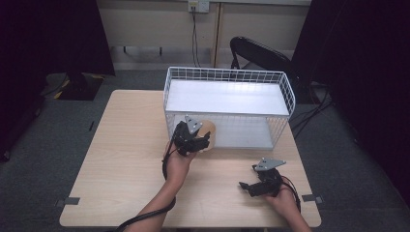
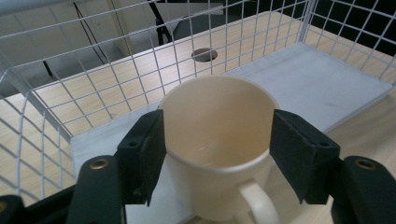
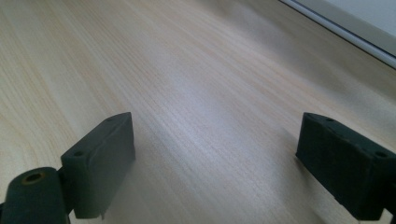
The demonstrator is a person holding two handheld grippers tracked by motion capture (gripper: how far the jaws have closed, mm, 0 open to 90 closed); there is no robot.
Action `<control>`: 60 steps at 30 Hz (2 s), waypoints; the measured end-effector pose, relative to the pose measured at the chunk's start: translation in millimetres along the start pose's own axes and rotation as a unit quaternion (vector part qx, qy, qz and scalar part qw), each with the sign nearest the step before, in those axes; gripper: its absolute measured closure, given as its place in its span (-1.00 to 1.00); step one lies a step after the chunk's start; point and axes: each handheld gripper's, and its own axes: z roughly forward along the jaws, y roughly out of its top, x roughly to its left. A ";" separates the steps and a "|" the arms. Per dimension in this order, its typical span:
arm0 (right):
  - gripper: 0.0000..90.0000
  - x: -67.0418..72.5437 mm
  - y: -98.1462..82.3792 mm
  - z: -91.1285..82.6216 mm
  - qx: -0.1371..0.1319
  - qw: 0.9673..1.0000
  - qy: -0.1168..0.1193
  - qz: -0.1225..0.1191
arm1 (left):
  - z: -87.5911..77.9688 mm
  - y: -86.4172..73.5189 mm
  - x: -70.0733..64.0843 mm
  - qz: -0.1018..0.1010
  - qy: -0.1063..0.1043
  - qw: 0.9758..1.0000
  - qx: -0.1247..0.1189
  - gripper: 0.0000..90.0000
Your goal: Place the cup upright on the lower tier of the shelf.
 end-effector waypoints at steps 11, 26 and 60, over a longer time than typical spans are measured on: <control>-0.76 0.0 0.0 0.0 0.000 1.000 0.000 0.000 | 2.3 -12.0 1.2 0.004 -0.001 1.000 0.022 -0.28; -0.76 0.0 0.0 0.0 0.000 1.000 0.000 0.000 | 7.1 -18.5 0.8 -0.002 -0.007 0.999 0.034 -0.17; -0.76 0.0 0.0 0.0 0.000 1.000 0.000 0.000 | 28.1 -20.4 2.7 -0.025 0.004 0.998 0.058 0.32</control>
